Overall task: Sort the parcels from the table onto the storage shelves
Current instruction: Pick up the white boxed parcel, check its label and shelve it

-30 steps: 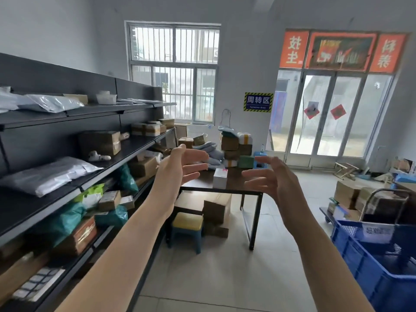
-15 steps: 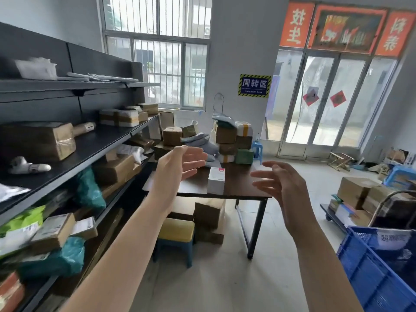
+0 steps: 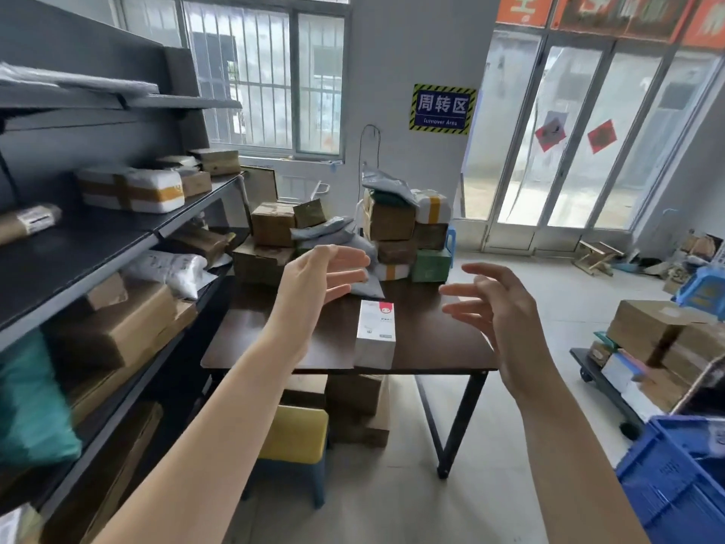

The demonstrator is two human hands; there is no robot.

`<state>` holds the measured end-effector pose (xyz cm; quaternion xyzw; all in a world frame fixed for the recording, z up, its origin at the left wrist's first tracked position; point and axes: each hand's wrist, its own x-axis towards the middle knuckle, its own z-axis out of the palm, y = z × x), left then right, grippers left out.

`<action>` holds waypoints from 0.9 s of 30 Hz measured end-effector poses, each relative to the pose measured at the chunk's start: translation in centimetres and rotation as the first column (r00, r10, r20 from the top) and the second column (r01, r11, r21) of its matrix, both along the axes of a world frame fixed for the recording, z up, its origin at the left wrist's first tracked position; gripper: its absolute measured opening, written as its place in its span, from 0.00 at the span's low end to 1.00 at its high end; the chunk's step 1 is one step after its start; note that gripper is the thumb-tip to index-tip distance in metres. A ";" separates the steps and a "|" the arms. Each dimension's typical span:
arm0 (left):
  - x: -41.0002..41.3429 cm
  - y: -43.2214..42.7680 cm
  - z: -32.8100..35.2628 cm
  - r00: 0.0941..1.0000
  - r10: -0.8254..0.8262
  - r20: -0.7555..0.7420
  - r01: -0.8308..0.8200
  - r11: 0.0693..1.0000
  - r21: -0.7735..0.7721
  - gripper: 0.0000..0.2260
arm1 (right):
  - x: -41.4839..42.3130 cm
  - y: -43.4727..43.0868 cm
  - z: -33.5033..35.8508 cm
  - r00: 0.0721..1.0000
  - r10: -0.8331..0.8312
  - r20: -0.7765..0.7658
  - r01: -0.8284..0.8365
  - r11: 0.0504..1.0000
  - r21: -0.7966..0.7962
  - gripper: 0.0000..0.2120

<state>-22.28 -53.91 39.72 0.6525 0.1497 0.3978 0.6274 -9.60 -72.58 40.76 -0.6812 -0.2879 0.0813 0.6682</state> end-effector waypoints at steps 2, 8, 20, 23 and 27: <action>4.2 3.6 -0.6 1.000 0.005 -0.005 -0.005 1.000 -0.003 0.21 | 4.2 3.5 -0.6 1.000 0.011 0.004 -0.011 1.000 0.018 0.11; 15.6 13.4 -1.5 0.999 -0.003 -0.034 0.002 0.999 -0.032 0.22 | 15.7 13.5 -0.7 0.997 0.082 0.010 -0.082 0.997 -0.012 0.11; 33.4 27.5 -12.8 0.971 -0.068 -0.230 0.016 0.975 -0.220 0.20 | 33.2 28.3 -13.0 0.995 -0.020 -0.101 -0.001 0.979 -0.204 0.10; 37.0 31.0 -17.8 0.950 -0.080 -0.303 -0.015 0.954 -0.300 0.19 | 37.0 31.4 -17.7 0.986 -0.068 -0.154 0.023 0.961 -0.276 0.11; 40.4 35.0 -24.6 0.905 -0.047 -0.422 -0.138 0.907 -0.397 0.16 | 41.1 34.0 -23.7 0.952 -0.167 -0.257 0.080 0.944 -0.319 0.12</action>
